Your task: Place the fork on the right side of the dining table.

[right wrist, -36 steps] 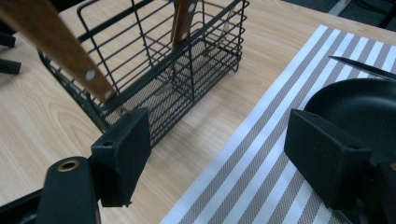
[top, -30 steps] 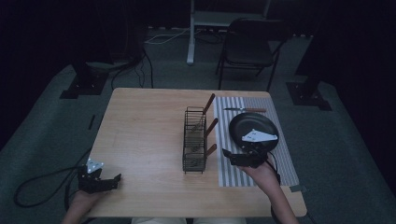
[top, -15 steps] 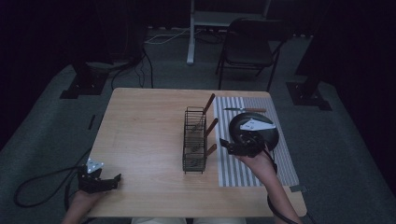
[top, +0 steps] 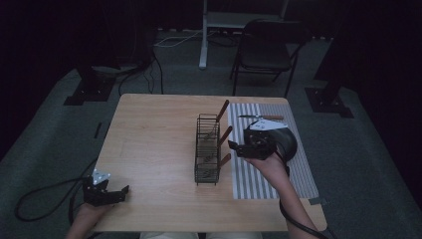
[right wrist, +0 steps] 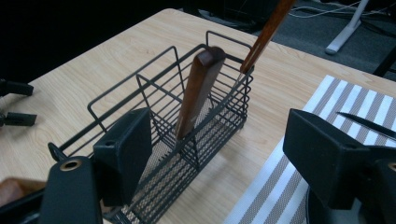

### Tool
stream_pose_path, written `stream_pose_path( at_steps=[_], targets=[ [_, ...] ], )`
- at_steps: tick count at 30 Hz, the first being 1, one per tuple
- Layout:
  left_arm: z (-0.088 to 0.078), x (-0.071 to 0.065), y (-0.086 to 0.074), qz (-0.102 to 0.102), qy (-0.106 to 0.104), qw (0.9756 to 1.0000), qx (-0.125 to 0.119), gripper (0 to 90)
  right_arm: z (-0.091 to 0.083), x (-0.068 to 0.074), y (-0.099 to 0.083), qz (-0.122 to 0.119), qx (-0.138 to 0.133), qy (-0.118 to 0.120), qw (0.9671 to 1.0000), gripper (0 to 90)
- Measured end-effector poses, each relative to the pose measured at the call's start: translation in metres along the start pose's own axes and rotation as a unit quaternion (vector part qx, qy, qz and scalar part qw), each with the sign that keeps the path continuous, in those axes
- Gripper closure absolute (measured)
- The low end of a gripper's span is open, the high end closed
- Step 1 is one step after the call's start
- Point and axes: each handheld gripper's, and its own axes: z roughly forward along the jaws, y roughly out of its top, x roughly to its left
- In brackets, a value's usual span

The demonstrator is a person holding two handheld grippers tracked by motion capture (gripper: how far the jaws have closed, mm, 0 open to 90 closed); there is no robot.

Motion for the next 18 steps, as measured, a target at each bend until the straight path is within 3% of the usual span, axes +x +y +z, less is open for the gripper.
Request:
stream_pose_path(
  at_steps=[13,18],
  targets=[
    [0.0,0.0,0.0,0.0,0.0,1.0,0.0,0.0,0.009,0.003,0.013,0.009,-0.004,0.001,0.9999,27.7],
    [0.0,0.0,0.0,0.0,0.0,1.0,0.0,0.0,0.012,0.005,0.017,0.02,-0.007,-0.011,0.9997,33.8]
  ],
)
